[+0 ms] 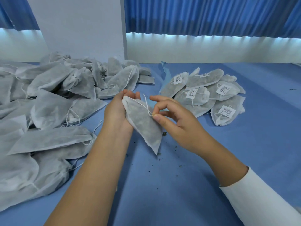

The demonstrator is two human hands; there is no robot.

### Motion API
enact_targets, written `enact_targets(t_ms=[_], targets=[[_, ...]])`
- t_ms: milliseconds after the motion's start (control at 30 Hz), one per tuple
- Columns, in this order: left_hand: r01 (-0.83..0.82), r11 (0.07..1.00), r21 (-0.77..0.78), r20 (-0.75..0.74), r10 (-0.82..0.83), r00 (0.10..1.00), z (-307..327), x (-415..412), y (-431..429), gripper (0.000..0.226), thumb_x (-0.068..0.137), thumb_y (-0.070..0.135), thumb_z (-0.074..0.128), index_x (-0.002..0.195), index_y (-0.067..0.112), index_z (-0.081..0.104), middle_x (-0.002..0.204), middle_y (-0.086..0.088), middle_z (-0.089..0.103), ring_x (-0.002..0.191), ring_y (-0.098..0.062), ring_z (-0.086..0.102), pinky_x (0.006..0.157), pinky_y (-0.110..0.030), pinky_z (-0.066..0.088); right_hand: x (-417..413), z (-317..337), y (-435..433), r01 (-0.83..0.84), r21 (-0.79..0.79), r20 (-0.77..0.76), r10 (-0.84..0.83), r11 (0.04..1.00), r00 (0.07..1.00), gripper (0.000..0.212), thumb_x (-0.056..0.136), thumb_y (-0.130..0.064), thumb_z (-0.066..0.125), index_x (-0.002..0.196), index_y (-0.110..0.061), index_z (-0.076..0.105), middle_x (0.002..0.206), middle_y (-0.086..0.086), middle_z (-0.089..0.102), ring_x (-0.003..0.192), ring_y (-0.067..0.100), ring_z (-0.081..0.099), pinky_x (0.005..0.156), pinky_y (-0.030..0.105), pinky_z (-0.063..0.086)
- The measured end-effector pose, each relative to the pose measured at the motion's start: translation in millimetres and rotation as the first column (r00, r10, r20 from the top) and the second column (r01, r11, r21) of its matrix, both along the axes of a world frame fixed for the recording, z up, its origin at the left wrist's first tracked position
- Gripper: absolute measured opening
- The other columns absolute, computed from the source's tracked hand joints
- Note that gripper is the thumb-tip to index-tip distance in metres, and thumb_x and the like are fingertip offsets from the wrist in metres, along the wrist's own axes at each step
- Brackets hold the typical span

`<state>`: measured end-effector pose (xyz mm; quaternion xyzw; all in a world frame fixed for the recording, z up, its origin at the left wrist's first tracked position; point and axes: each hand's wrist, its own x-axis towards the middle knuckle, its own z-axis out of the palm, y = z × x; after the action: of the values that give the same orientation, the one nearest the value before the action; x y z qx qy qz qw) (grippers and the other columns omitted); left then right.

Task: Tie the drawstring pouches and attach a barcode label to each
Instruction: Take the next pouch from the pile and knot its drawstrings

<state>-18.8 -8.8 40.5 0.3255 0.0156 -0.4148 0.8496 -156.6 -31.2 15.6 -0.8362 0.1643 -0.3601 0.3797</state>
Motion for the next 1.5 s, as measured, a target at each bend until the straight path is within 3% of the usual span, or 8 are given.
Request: enact_targets(t_ms=[100,200,400,667,900,1100,1300,1500], targets=[[-0.023,1.0,-0.008,0.017,0.024,1.0,4,-11,-2,0.027,0.106,0.007,0.035,0.101,0.019,0.059,0.117,-0.003,0.066,0.124,-0.02,0.059,0.066,-0.005,0.048,1,0,2,-0.097,0.119,-0.005,0.098,0.988,0.995,0.011,0.096,-0.015,0.053,0.091,-0.024,0.056,0.112,-0.022,0.059,0.114,-0.002,0.054,0.088,0.027,0.048],[0.231,0.973,0.03,0.059,-0.232,0.971,1,2,7,0.022,0.105,0.014,0.041,0.089,0.014,0.056,0.145,-0.01,0.051,0.131,-0.021,0.048,0.065,-0.014,0.054,0,3,3,-0.095,0.144,-0.03,0.1,0.985,0.995,0.01,0.097,-0.015,0.053,0.09,-0.022,0.055,0.088,-0.018,0.055,0.08,0.003,0.049,0.072,0.023,0.041],[0.272,0.961,0.052,0.099,-0.276,0.956,-2,10,12,0.026,0.103,0.029,0.047,0.086,0.012,0.056,0.062,-0.001,0.069,0.06,-0.014,0.068,0.06,-0.03,0.053,0,3,0,0.062,0.198,-0.007,-0.062,0.978,0.998,0.014,0.098,-0.01,0.055,0.09,-0.021,0.058,0.091,-0.011,0.056,0.079,-0.002,0.051,0.072,0.014,0.039],[0.266,0.87,0.416,0.59,-0.481,0.648,-6,-8,12,0.031,0.092,0.04,0.064,0.095,0.01,0.073,0.084,-0.005,0.077,0.074,-0.014,0.072,0.067,-0.027,0.058,-7,4,-15,0.219,0.229,0.111,-0.249,0.948,0.962,0.009,0.099,-0.01,0.053,0.094,-0.015,0.059,0.093,-0.012,0.06,0.086,0.0,0.054,0.076,0.016,0.043],[0.142,0.904,0.404,0.662,-0.396,0.637,-7,-10,14,0.031,0.097,0.037,0.059,0.087,0.009,0.069,0.097,-0.022,0.072,0.082,-0.025,0.065,0.086,-0.049,0.056,-3,-3,-14,0.257,0.032,0.09,-0.259,0.966,0.962,0.017,0.096,-0.011,0.058,0.091,-0.027,0.059,0.114,-0.011,0.054,0.119,0.002,0.048,0.088,0.022,0.046],[0.241,0.873,0.424,0.68,-0.483,0.552,-7,-9,18,0.033,0.085,0.029,0.076,0.097,-0.001,0.072,0.099,-0.02,0.074,0.097,-0.035,0.072,0.094,-0.057,0.053,-5,-7,-20,0.25,-0.021,0.051,-0.249,0.968,0.967,0.011,0.094,-0.012,0.061,0.093,-0.023,0.062,0.109,-0.02,0.051,0.115,-0.001,0.048,0.092,0.024,0.041],[0.182,0.924,0.338,0.605,-0.361,0.71,-14,11,11,0.016,0.089,0.023,0.073,0.083,0.008,0.071,0.083,-0.006,0.078,0.079,-0.02,0.076,0.072,-0.035,0.062,-12,-1,-26,0.205,0.297,0.134,-0.254,0.933,0.958,0.028,0.093,-0.006,0.06,0.106,-0.03,0.064,0.116,-0.015,0.064,0.109,0.002,0.06,0.094,0.031,0.052],[0.044,0.963,0.265,0.518,-0.181,0.836,-16,45,9,0.013,0.09,0.023,0.072,0.086,0.012,0.067,0.07,0.005,0.076,0.069,-0.01,0.074,0.059,-0.028,0.059,-14,-9,-38,0.346,0.424,-0.228,-0.271,0.837,0.935,0.063,0.082,-0.022,0.073,0.134,-0.039,0.042,0.122,-0.011,0.056,0.111,0.003,0.058,0.101,0.04,0.049]])
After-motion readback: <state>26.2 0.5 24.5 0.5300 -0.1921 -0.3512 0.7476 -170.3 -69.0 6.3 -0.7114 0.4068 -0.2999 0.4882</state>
